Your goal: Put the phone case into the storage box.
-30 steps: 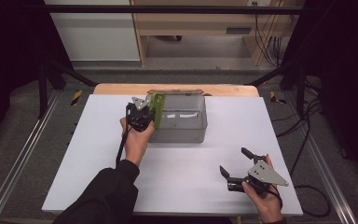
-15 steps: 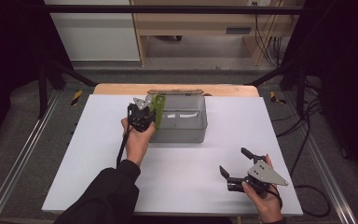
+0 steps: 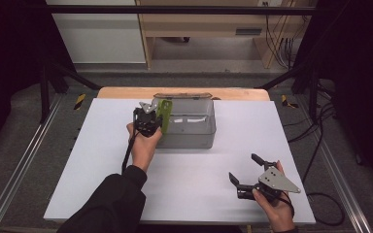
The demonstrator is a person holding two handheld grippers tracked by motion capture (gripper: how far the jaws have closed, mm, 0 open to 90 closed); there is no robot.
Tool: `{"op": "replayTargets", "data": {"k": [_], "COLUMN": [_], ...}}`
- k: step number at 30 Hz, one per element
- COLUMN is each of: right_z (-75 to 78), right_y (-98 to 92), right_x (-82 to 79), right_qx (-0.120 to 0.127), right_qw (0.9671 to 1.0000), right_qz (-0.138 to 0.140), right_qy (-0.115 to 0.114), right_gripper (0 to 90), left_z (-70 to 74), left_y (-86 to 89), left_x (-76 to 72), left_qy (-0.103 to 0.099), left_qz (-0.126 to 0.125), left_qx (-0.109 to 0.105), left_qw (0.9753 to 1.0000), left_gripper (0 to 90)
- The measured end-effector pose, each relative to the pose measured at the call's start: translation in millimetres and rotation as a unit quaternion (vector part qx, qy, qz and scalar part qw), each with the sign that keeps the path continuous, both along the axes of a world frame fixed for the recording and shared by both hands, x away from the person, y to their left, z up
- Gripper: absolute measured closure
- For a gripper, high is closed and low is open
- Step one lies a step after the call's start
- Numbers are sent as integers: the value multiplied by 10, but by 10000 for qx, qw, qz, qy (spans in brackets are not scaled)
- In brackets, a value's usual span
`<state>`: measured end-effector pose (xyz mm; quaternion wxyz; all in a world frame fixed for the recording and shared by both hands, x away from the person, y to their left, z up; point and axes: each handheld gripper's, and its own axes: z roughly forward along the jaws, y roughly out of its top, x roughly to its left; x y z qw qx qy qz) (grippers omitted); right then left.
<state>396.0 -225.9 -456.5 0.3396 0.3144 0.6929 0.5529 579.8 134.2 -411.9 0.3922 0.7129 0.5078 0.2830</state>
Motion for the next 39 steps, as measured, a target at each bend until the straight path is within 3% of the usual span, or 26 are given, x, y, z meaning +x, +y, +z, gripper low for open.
{"op": "replayTargets", "data": {"k": [12,22,31,39], "right_z": [-1,4,-2,-2], "right_y": [4,3,6,2], "right_x": [4,0,3,2], "right_qx": [4,11,-11,8], "right_qw": [10000,10000,10000,10000], "right_qz": [-4,-13,-5,-8], "right_qy": [25,8,24,43], "right_gripper": [38,38,38,37], "left_z": [24,30,33,30], "left_y": [-7,-42,-19,-9], "left_x": [29,7,30,42], "left_qy": [220,211,308,312], "left_qz": [108,157,290,341], "left_qx": [-9,47,-67,-42], "left_qw": [9997,9996,9991,9989], "left_gripper": [777,777,777,776]}}
